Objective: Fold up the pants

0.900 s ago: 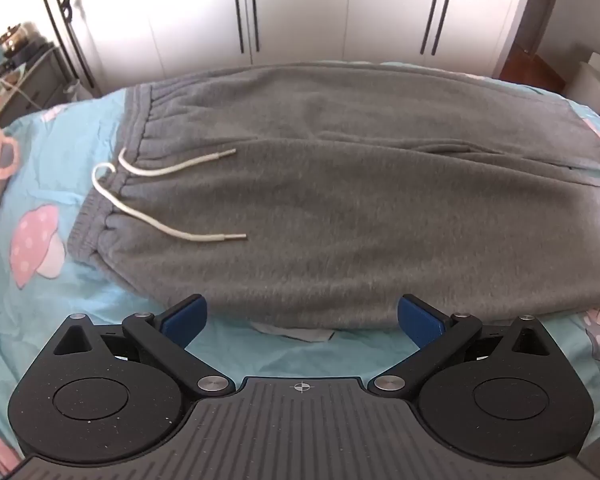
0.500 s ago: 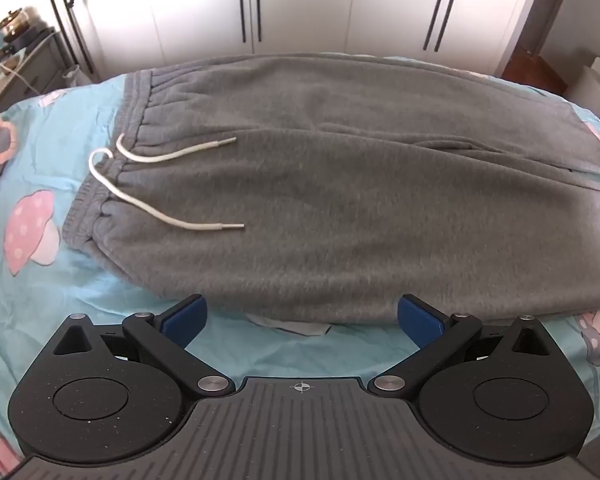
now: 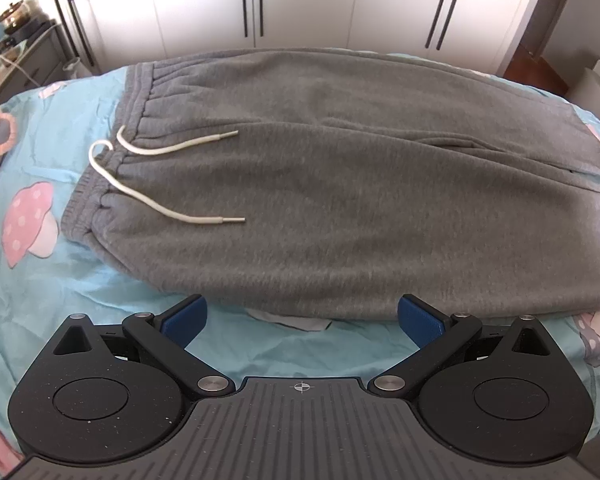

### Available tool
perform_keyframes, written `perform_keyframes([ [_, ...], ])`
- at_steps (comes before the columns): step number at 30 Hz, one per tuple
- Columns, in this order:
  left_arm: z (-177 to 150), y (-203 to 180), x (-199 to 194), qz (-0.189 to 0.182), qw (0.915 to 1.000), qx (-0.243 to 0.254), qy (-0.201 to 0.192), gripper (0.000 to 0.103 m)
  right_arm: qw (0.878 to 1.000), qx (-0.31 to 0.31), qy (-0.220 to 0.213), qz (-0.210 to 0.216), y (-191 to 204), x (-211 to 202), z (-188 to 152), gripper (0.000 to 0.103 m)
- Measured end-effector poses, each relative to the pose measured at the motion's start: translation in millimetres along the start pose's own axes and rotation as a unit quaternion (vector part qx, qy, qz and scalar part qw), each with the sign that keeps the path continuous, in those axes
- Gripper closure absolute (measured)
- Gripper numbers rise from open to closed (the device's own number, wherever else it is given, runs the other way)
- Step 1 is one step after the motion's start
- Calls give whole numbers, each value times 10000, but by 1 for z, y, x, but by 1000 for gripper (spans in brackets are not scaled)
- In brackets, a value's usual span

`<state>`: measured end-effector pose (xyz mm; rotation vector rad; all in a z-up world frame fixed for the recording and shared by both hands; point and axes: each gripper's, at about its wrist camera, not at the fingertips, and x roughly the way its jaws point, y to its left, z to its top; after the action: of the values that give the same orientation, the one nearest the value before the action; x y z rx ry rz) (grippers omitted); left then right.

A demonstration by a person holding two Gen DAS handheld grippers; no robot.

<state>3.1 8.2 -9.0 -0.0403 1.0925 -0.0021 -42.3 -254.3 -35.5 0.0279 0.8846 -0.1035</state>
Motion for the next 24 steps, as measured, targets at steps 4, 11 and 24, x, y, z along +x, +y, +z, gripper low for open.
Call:
perform_keyframes([
  [4,0,1,1,-11,10000,-41,38,0,10000,-7,3,-7,0,1,0,5],
  [11,0,4,2,-35,9999,-120,49,0,10000,10,-8,13,-1,1,-1,5],
  [24,1,5,4,-22,9998,-144,97,0,10000,52,-5,35,-3,1,-1,5],
])
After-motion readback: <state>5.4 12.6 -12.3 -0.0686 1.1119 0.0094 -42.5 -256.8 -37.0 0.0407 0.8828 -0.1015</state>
